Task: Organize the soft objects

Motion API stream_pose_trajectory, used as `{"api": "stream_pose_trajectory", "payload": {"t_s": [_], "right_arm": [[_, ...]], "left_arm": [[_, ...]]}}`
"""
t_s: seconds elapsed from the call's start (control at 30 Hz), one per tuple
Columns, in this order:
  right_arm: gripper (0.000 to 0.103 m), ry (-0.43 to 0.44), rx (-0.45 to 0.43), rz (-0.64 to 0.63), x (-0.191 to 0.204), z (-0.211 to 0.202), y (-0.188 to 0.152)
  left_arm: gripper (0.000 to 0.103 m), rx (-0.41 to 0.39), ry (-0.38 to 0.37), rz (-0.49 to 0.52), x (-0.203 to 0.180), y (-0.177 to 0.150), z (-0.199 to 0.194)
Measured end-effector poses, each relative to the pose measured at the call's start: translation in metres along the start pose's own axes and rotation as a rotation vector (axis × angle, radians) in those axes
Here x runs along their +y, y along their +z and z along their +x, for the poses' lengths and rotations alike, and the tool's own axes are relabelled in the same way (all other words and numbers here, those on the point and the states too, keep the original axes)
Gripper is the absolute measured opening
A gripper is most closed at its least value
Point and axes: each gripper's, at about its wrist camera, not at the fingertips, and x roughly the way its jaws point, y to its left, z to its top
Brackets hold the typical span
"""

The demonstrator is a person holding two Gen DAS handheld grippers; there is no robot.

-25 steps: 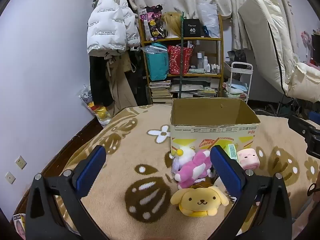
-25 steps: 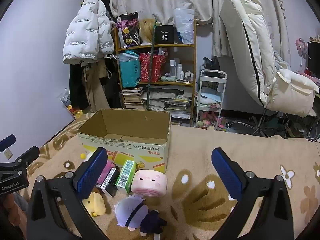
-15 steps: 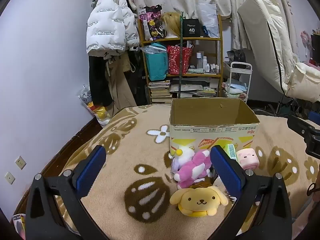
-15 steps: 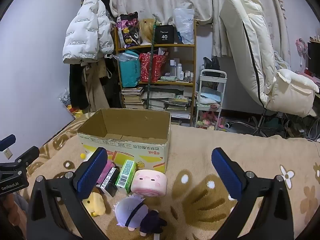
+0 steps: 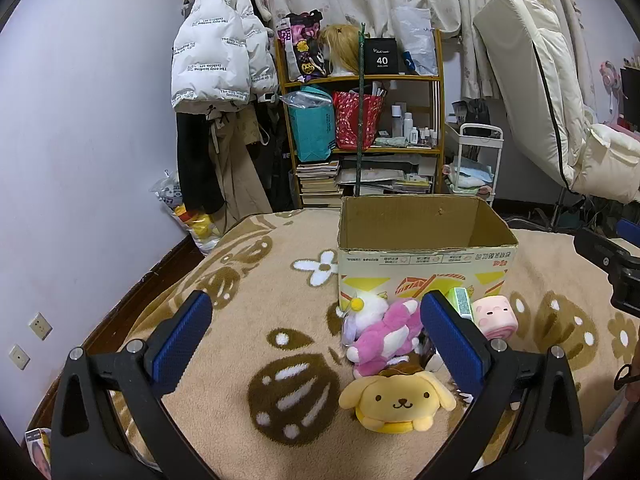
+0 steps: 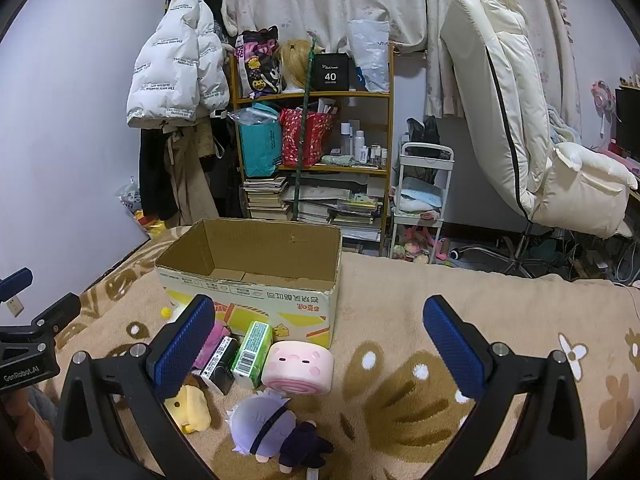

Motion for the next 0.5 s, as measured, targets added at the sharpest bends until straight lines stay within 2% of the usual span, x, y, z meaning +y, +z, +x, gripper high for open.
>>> {"api": "stream_pose_trajectory", "payload": {"t_s": [0.5], "right_arm": [[0.103,-0.001,-0.001,-0.003,0.0002,-0.0002,0.0008]], "left_arm": [[0.103,0.003,0.003,0.002,-0.0026,-0.0015,0.0008]]}}
